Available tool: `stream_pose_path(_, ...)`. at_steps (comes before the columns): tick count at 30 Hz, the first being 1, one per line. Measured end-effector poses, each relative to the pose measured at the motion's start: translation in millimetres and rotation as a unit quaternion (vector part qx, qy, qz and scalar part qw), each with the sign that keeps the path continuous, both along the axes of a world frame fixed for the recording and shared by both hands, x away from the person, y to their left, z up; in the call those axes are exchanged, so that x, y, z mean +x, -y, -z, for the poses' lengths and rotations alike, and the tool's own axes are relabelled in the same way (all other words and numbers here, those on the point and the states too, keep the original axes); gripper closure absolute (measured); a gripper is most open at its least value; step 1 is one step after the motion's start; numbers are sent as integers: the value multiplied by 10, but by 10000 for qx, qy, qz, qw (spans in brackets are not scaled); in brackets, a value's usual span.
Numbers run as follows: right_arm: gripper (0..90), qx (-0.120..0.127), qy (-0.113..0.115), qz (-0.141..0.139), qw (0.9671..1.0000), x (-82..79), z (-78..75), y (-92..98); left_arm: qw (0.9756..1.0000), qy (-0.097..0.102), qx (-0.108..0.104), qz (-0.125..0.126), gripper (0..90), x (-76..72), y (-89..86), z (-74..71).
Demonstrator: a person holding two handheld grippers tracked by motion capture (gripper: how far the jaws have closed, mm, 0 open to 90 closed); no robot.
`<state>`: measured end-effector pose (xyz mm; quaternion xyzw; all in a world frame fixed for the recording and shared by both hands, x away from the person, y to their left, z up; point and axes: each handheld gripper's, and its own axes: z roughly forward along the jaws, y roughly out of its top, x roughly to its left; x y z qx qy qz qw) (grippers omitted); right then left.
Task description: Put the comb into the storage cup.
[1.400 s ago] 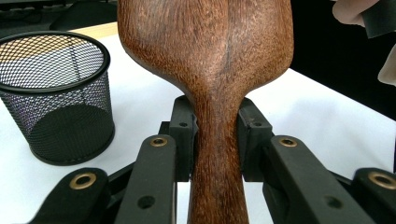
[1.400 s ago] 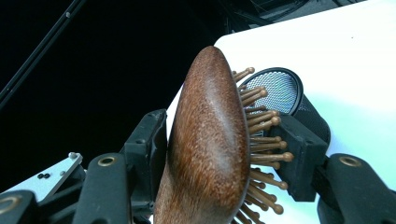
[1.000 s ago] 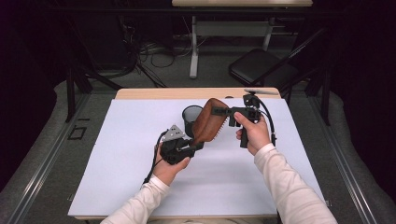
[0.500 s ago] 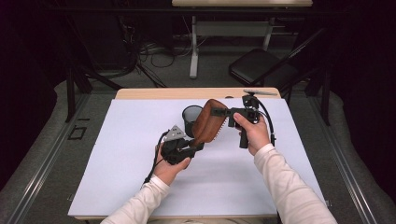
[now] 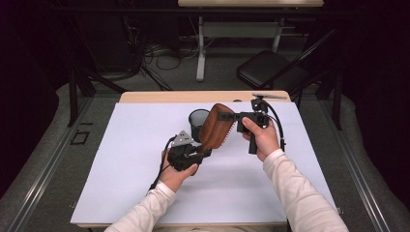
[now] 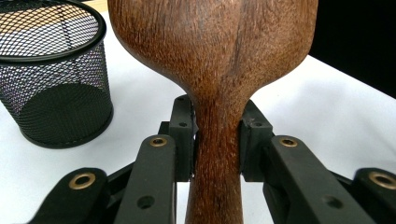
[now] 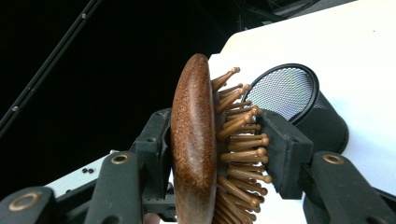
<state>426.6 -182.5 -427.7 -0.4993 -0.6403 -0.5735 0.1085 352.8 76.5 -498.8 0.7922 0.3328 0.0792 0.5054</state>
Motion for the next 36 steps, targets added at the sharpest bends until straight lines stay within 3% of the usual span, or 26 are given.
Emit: stream_pose_path(36,517,142,-235,-3,9996,6,3,25,9999,7,-48,-158,662,13,-29,-3)
